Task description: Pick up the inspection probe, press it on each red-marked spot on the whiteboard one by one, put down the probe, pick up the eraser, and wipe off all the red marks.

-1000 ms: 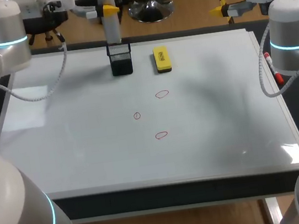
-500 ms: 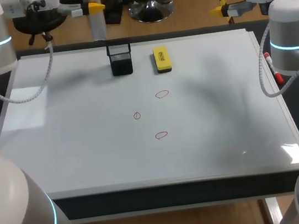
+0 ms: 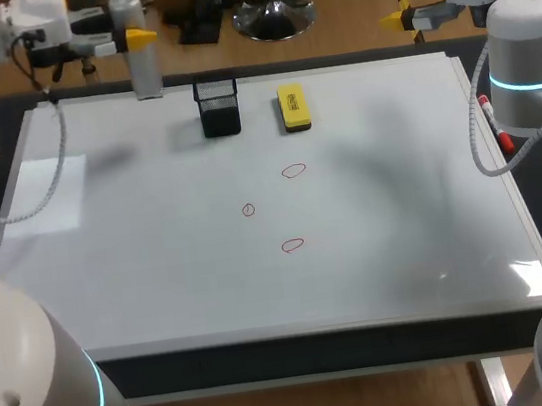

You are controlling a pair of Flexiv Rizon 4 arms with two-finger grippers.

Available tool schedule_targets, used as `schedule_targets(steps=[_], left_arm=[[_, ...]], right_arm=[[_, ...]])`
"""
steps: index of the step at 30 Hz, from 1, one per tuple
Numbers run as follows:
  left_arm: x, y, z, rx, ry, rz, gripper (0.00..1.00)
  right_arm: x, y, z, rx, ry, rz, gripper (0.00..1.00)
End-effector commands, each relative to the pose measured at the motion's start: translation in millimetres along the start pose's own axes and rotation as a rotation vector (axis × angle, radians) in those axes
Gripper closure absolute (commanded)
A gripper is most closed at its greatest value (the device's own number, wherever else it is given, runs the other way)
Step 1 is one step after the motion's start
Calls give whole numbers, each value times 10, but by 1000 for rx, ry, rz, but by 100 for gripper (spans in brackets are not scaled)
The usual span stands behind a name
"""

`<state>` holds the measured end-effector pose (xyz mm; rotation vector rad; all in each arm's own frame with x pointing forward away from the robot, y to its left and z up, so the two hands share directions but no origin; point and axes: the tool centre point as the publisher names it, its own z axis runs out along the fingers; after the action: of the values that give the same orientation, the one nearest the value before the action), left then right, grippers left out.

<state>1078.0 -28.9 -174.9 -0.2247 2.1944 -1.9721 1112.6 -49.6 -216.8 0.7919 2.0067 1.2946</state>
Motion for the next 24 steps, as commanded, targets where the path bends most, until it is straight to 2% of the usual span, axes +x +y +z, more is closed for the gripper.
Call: schedule_targets(steps=[1, 7, 15, 24], left_arm=[[255, 16, -224, -8, -158, -7, 100], [411, 136, -479, -13, -218, -24, 100], [552, 177, -668, -10, -279, -29, 100], [678, 282, -864, -27, -306, -43, 100]], right_arm=[[-5, -2, 0, -1, 1, 0, 0], [-5, -2, 0, -1, 1, 0, 0], [-5, -2, 0, -1, 1, 0, 0], [-5, -2, 0, -1, 1, 0, 0]])
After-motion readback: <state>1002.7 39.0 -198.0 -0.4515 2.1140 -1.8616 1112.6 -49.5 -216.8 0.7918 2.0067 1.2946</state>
